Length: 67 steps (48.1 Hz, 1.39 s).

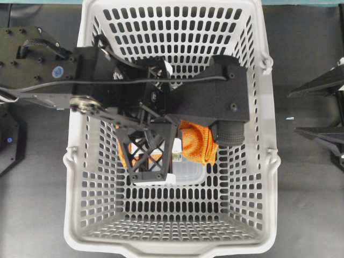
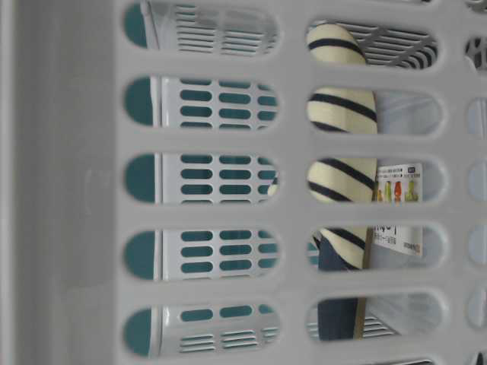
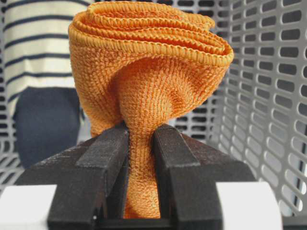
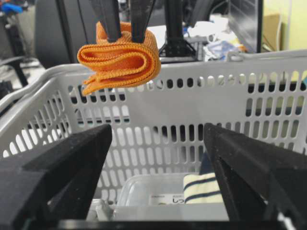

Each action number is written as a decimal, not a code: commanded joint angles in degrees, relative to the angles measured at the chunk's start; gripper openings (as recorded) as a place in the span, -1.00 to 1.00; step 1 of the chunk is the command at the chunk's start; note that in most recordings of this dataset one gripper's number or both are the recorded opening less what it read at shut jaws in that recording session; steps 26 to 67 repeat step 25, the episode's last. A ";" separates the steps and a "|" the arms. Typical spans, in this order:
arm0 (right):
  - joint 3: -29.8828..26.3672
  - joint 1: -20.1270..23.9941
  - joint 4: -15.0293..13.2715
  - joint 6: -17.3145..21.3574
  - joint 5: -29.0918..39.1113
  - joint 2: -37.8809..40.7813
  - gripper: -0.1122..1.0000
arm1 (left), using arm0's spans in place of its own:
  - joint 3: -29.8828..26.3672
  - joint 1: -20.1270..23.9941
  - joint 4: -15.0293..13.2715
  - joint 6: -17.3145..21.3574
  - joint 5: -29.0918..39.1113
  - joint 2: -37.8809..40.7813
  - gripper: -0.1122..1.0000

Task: Pick up the orange cloth from the shopping basket with the left arm.
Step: 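Lift the orange towel upward out of the basket with the left gripper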

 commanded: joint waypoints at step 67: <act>-0.09 0.18 0.18 0.09 -0.18 -1.93 0.54 | -0.97 0.18 0.18 -0.09 1.49 -0.70 -0.57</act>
